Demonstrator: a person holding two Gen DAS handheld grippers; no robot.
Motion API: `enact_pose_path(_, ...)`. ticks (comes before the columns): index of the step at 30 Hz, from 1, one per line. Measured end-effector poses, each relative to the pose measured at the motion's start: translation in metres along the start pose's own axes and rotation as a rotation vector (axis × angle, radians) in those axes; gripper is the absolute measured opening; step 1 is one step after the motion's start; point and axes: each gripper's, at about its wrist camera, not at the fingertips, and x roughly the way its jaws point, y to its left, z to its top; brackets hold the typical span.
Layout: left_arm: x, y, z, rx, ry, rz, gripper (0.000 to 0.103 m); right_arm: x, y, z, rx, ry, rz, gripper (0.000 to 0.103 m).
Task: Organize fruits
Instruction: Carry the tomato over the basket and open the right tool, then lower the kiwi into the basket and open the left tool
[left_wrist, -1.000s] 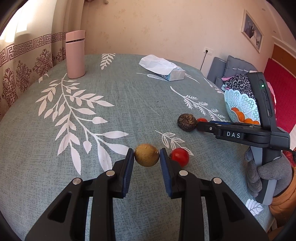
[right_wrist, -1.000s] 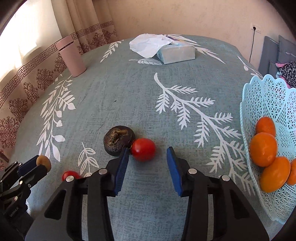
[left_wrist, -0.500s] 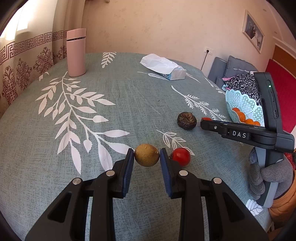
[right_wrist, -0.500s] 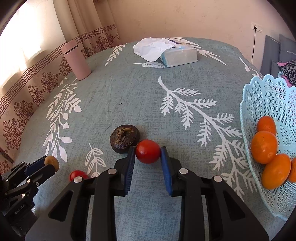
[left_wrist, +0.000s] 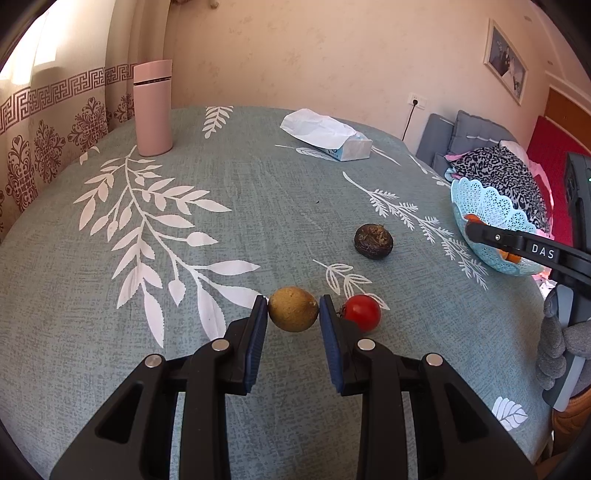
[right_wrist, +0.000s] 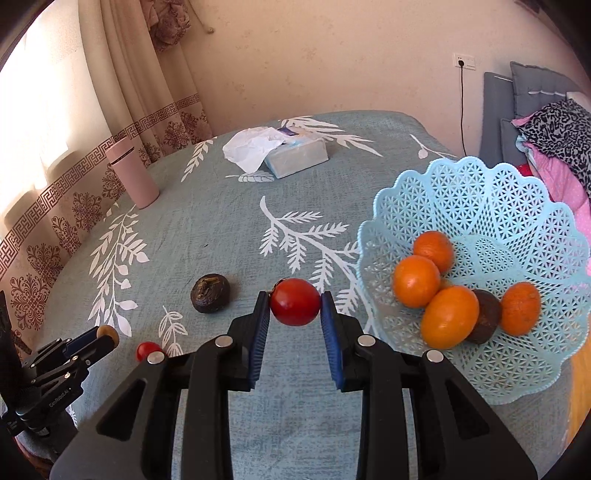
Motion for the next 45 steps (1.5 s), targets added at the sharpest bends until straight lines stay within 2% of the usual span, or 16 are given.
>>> enact_pose_path(12,-0.002,-0.009,0.002,0.022,-0.005,0.019,0.029,-0.044,-0.077,-0.007,0.122,-0.117,-0.215,0.030)
enact_pose_path(16,-0.002,-0.019,0.005,0.048,-0.006,0.016,0.029,-0.055,-0.098,-0.015,0.171,-0.164,-0.282,0.048)
enact_pose_path(20,-0.005,-0.034,0.013,0.078,-0.020,0.006,0.029,-0.066,-0.107,-0.023,0.179,-0.243,-0.389,0.051)
enact_pose_path(22,-0.006,-0.042,0.019,0.093,-0.026,-0.007,0.029,-0.072,-0.108,-0.027,0.178,-0.291,-0.438,0.061)
enact_pose_path(28,0.000,-0.080,0.040,0.147,-0.033,-0.081,0.029,-0.087,-0.111,-0.032,0.203,-0.391,-0.460,0.071)
enact_pose_path(37,0.031,-0.150,0.059,0.248,0.010,-0.187,0.029,-0.095,-0.125,-0.038,0.298,-0.425,-0.432,0.076)
enact_pose_path(45,0.059,-0.202,0.075,0.300,0.044,-0.280,0.029,-0.098,-0.128,-0.041,0.329,-0.444,-0.418,0.076)
